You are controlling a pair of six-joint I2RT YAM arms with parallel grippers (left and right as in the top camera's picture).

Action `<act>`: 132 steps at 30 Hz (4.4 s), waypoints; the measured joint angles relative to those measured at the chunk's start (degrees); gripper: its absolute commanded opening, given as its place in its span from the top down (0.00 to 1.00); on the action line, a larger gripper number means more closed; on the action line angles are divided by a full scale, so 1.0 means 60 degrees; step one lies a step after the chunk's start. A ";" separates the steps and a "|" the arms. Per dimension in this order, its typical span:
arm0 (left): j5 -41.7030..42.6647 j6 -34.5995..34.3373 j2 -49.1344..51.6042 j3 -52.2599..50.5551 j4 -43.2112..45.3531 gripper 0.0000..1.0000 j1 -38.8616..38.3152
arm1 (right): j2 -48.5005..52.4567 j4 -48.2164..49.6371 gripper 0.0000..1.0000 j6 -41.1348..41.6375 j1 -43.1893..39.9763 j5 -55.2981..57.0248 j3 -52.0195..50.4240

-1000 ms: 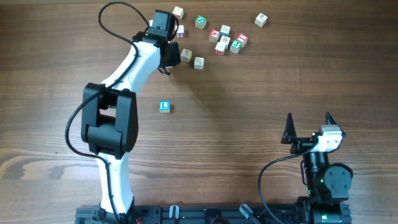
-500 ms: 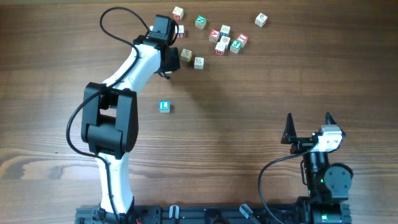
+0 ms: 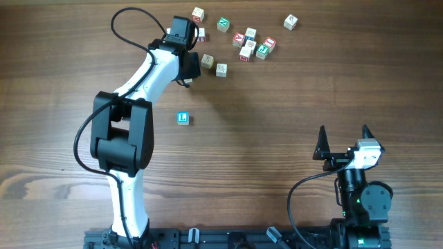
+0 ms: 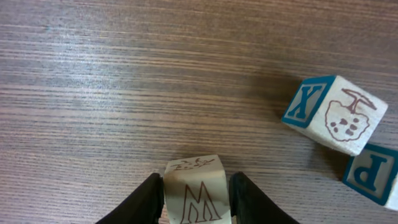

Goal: Form a horizontal line
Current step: 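Carry the M block and lower it right of the L block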

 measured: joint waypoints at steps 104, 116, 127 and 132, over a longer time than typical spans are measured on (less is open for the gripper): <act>0.0670 -0.1494 -0.2233 -0.3209 -0.1435 0.96 -0.2718 | 0.0000 0.0000 0.00 0.0000 0.0000 0.0000 0.0000; 0.0554 -0.1494 -0.2233 -0.3209 -0.1424 0.96 -0.2718 | 0.0000 0.0000 0.00 0.0000 0.0000 0.0000 0.0000; 0.0197 -0.1494 -0.2233 -0.3209 -0.0922 0.96 -0.2718 | 0.0000 0.0004 0.01 0.0000 0.0000 0.0000 0.0000; 0.0197 -0.1370 -0.2233 -0.3209 -0.1031 0.96 -0.2718 | 0.0000 0.0004 0.00 0.0000 0.0000 0.0000 0.0000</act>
